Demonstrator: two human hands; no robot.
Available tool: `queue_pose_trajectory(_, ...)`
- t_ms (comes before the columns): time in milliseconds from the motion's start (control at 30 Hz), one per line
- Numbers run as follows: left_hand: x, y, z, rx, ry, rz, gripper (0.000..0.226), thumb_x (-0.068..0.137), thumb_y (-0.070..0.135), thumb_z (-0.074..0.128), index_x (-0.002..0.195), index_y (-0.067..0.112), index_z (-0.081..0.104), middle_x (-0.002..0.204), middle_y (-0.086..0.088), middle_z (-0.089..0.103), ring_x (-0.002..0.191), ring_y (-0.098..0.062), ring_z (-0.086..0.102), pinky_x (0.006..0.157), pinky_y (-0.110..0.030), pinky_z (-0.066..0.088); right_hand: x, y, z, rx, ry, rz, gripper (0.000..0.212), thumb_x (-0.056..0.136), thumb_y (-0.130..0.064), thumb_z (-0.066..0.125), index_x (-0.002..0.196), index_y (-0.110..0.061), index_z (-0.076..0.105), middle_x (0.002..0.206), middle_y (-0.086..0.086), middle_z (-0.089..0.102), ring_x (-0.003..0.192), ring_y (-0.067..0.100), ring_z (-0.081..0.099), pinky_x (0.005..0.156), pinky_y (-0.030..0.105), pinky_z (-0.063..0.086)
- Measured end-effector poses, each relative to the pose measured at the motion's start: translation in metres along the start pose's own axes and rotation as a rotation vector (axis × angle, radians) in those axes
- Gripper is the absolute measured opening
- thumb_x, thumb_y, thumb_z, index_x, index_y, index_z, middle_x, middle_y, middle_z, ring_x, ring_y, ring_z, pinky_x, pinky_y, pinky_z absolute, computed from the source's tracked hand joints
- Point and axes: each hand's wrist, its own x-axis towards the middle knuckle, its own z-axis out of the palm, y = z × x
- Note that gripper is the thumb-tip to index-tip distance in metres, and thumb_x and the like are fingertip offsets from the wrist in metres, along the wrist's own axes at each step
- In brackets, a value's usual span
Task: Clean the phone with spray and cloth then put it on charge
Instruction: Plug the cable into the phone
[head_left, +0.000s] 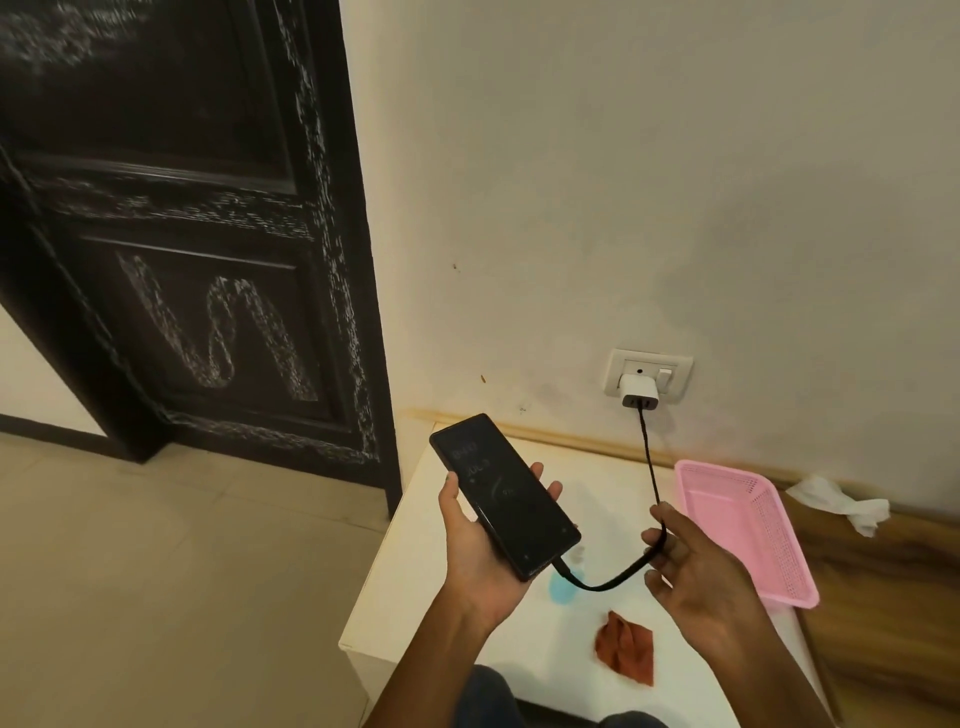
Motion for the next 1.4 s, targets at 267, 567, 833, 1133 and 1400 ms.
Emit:
queue_pose_trajectory(267,0.002,0.005,-0.002,-0.061,-0.071,-0.017,0.072,0.077,0.066,0.051,0.132,0.019,0.053,0.133,-0.013,0.059,0.121,-0.037,0.055,0.098,-0.057,0.044,0.009,0.000,-0.008,-0.075,0.036,-0.045,0.016,0.081,-0.029,0.069,0.084,-0.013,0.066,0.045,0.001,0.059,0.056,0.015,0.051,0.056,0.029,0.041)
queue_pose_trajectory(567,0.012,0.011,-0.018,-0.048,-0.023,0.010,0.075,0.075,0.068,0.053,0.131,0.017,0.054,0.131,-0.012,0.060,0.119,-0.035,0.058,0.099,-0.057,0.043,0.021,0.001,-0.018,0.127,-0.023,0.053,0.007,0.087,-0.010,0.058,0.081,-0.011,0.060,0.082,0.008,0.066,0.075,0.019,0.059,0.067,0.028,0.044)
queue_pose_trajectory(833,0.026,0.023,-0.033,-0.019,0.100,0.076,0.082,0.075,0.075,0.050,0.126,0.011,0.058,0.125,-0.020,0.062,0.107,-0.038,0.064,0.078,-0.052,0.056,0.035,-0.012,-0.014,0.084,0.008,0.018,0.006,0.086,-0.019,0.061,0.084,-0.013,0.061,0.066,0.005,0.051,0.064,0.017,0.051,0.063,0.030,0.039)
queue_pose_trajectory(1133,0.080,0.040,-0.047,-0.005,0.083,0.113,0.065,0.092,0.065,0.027,0.133,0.020,0.052,0.131,-0.015,0.059,0.125,-0.036,0.050,0.094,-0.051,0.043,0.062,-0.044,-0.010,-0.057,0.044,-0.304,0.008,0.091,-0.020,0.057,0.092,-0.014,0.060,0.064,0.005,0.067,0.077,0.024,0.064,0.069,0.035,0.042)
queue_pose_trajectory(1400,0.132,0.013,-0.074,0.024,0.231,0.060,0.051,0.097,0.056,0.029,0.121,0.022,0.058,0.122,-0.015,0.063,0.115,-0.033,0.057,0.080,-0.052,0.050,0.094,-0.040,-0.022,-0.067,0.108,-0.501,0.014,0.094,-0.012,0.051,0.105,-0.005,0.055,0.083,0.017,0.065,0.066,0.021,0.070,0.065,0.026,0.059)
